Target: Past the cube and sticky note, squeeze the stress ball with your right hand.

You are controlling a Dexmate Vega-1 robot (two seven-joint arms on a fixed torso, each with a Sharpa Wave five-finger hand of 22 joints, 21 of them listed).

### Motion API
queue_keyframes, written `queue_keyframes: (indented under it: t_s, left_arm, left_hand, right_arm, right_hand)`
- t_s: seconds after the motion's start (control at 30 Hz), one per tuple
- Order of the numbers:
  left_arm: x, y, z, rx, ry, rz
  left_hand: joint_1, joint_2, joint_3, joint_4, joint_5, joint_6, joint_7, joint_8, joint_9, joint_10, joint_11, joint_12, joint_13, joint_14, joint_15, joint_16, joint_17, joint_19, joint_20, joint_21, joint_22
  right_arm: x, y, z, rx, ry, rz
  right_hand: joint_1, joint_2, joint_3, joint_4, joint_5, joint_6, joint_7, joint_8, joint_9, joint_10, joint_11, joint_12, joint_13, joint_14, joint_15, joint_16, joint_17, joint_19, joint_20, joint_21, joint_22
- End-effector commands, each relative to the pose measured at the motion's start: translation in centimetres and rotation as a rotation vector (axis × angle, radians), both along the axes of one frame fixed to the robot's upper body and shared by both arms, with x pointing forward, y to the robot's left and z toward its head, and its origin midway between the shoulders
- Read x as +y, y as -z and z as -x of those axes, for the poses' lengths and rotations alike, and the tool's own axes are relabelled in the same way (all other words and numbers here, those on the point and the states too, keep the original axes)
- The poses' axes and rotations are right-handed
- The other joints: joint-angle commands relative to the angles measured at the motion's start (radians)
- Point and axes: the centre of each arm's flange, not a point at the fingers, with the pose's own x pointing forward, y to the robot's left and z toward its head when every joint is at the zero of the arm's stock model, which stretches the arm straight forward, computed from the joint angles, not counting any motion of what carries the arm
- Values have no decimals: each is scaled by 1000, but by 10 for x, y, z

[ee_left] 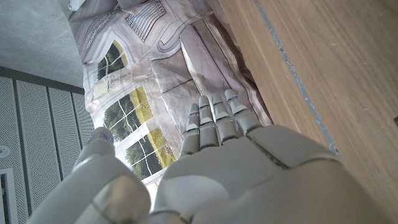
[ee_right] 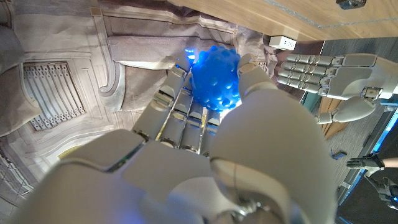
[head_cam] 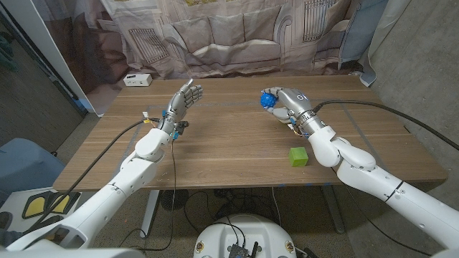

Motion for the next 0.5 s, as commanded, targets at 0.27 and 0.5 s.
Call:
queue_keyframes:
  t_s: [0.27,0.5]
  left_arm:
    - [-3,-2,-3,9,2,-1]
    - [-4,-3,-6,15,6,-2]
  left_hand:
    - [3,13,1,-6,-1,11,-1,-1,4,13,1,-2,3,9,3,-2,2,9,4,-5,4]
    - [4,14,2,-6,-1,11,-2,-1,4,11,0,-3,3,10,1,-2,2,8,4,-6,4]
  right_arm:
    - [-10,-1,5,-45,-27,-95]
    - [-13,1,5,-69,-38,-145]
  right_hand:
    - [145,43,40,-25,21,55,-16,-1,6,53,-16,-2,4,70,-48,31,10,64,-32,19,7]
    - [159,51,44,-8,26,107,-26,12,7,109,-25,9,4,139,-53,44,3,110,-42,37,9]
